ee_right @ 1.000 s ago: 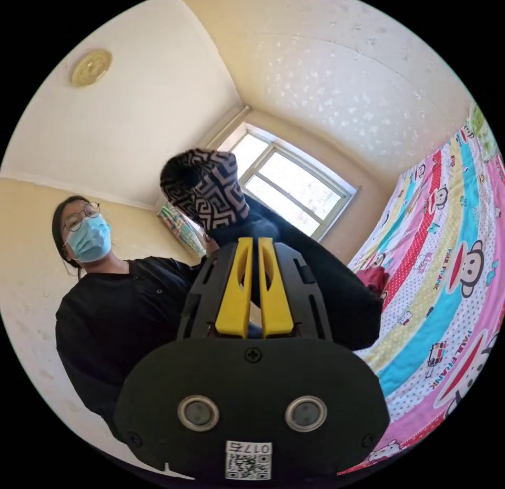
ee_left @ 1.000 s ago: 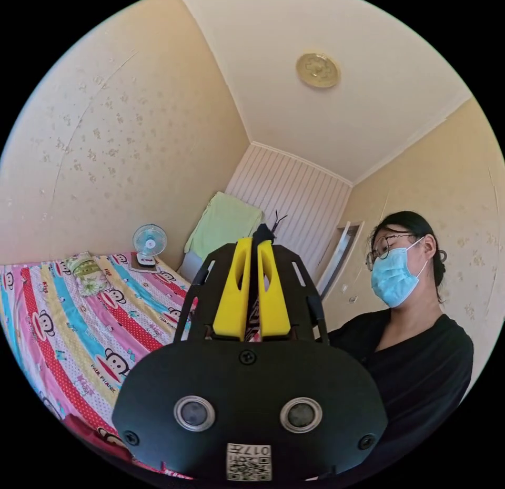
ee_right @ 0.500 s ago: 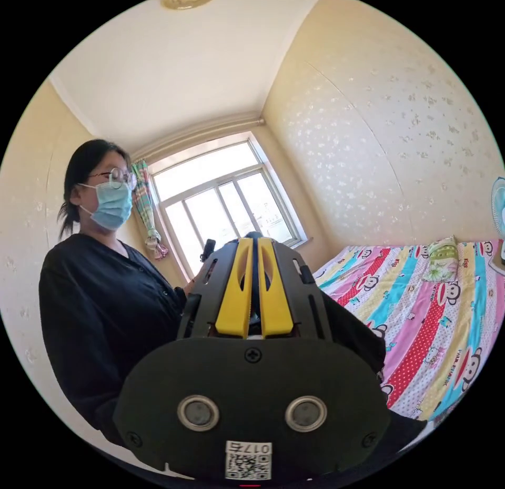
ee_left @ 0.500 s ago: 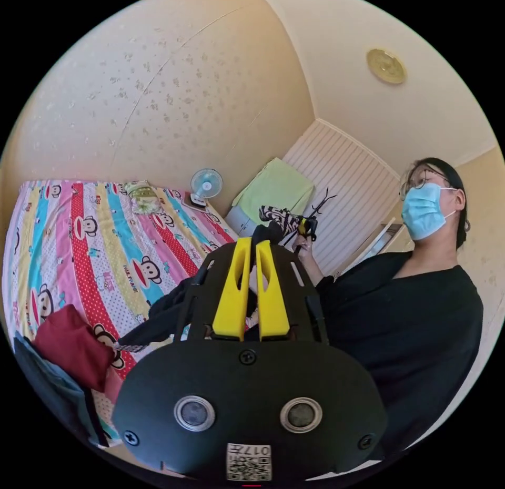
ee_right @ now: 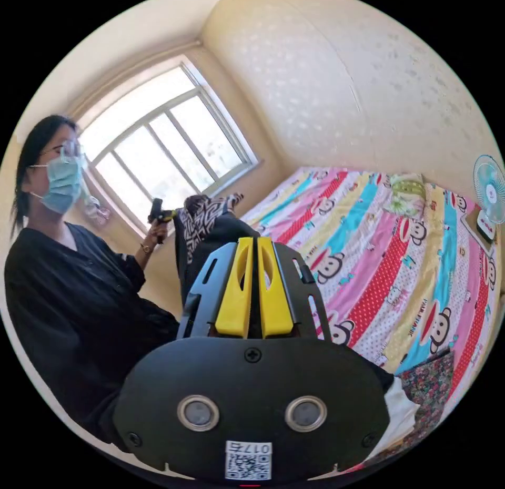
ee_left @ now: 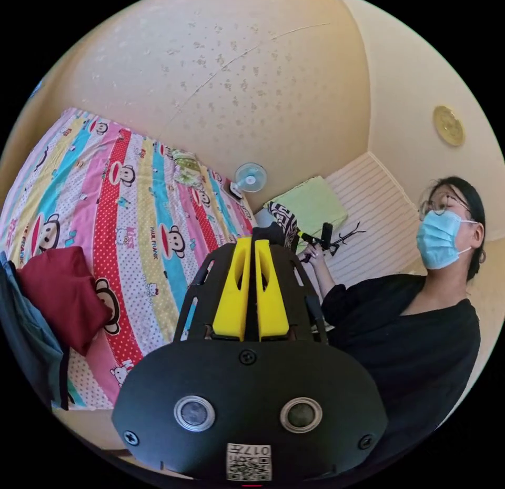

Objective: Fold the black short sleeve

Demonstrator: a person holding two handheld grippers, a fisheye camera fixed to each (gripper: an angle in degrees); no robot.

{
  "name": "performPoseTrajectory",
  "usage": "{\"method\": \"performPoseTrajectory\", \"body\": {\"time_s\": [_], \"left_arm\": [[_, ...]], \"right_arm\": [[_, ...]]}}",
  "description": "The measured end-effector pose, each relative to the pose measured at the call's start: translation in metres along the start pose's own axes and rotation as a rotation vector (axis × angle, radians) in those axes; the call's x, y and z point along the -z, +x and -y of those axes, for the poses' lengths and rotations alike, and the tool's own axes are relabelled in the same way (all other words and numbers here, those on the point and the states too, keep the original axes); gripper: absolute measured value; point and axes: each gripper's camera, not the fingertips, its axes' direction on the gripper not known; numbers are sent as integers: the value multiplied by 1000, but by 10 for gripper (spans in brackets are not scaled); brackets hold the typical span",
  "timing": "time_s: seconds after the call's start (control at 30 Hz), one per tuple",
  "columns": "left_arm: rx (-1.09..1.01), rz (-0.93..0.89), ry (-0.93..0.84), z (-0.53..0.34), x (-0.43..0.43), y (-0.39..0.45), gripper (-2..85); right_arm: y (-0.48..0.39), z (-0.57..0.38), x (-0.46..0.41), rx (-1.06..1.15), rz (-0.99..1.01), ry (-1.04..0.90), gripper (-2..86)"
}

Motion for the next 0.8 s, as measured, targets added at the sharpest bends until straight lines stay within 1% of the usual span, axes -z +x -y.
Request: {"method": "performPoseTrajectory", "body": {"time_s": [0.03,0.07,0.1,0.13,0.17,0.2,0.23,0.27,0.33,0.43,0.47,0.53,0.6,0.63,0.7,0.73,0.77,0.8], "left_arm": [[40,46,-37,16,-14,-40,-9],[61,71,-57,23,-22,-61,-8],[125,119,-91,38,-37,-105,-8],[178,155,-106,53,-51,-149,-8],[201,167,-107,60,-58,-171,-7],[266,190,-103,72,-72,-215,-6],[320,223,-97,81,-84,-254,-3],[355,249,-96,84,-89,-273,-2],[463,366,-109,84,-105,-332,5],[499,509,-42,59,-95,-354,17],[490,522,-25,50,-91,-352,21],[456,537,-3,8,-77,-336,40],[459,494,-30,-30,-71,-322,51],[479,457,-80,-56,-71,-315,57],[522,437,-148,-94,-72,-303,65],[544,452,-175,-116,-69,-295,69],[551,464,-181,-125,-67,-292,69],[573,480,-189,-139,-60,-288,70]], "right_arm": [[19,9,-20,-21,-1,-40,16],[58,24,-61,-83,2,-107,16],[98,37,-101,-157,8,-146,17],[116,43,-120,-185,6,-155,17],[151,55,-158,-233,-17,-162,19],[183,67,-192,-283,-57,-170,21],[198,72,-209,-306,-77,-175,22],[224,81,-240,-358,-117,-182,25],[256,84,-279,-426,-144,-179,29],[278,67,-309,-517,-150,-140,41],[277,55,-310,-522,-143,-117,47],[266,30,-304,-481,-156,-130,54],[252,-14,-290,-457,-262,-243,64],[249,-27,-285,-461,-297,-277,67],[248,-80,-268,-517,-408,-423,79],[251,-92,-266,-537,-416,-474,80],[258,-114,-266,-573,-417,-593,80],[263,-127,-262,-578,-392,-659,65]]}}
